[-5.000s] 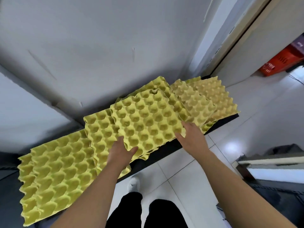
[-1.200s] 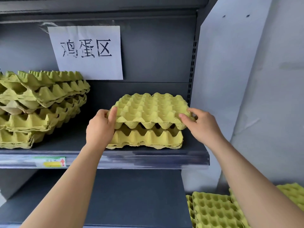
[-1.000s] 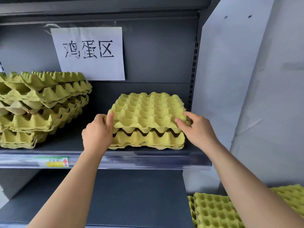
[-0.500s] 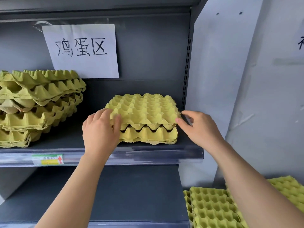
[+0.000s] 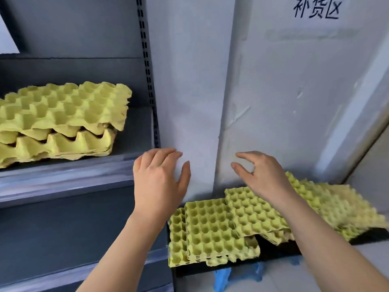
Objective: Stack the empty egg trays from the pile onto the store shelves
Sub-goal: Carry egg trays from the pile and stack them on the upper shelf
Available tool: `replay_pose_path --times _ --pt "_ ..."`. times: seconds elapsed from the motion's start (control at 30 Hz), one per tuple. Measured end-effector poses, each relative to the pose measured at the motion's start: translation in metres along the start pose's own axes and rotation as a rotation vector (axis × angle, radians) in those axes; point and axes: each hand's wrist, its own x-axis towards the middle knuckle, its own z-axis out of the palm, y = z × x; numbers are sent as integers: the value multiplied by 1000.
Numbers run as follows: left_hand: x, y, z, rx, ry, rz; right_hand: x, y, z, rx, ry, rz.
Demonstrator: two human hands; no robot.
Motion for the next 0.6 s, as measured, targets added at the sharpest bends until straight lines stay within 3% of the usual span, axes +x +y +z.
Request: replay_pose_path --times 0.23,0.6 --pt "-21 96 128 -83 -208 -80 -1 144 0 -81 -115 89" --pt "-66 128 322 -89 -638 -204 22 304 63 -89 -286 306"
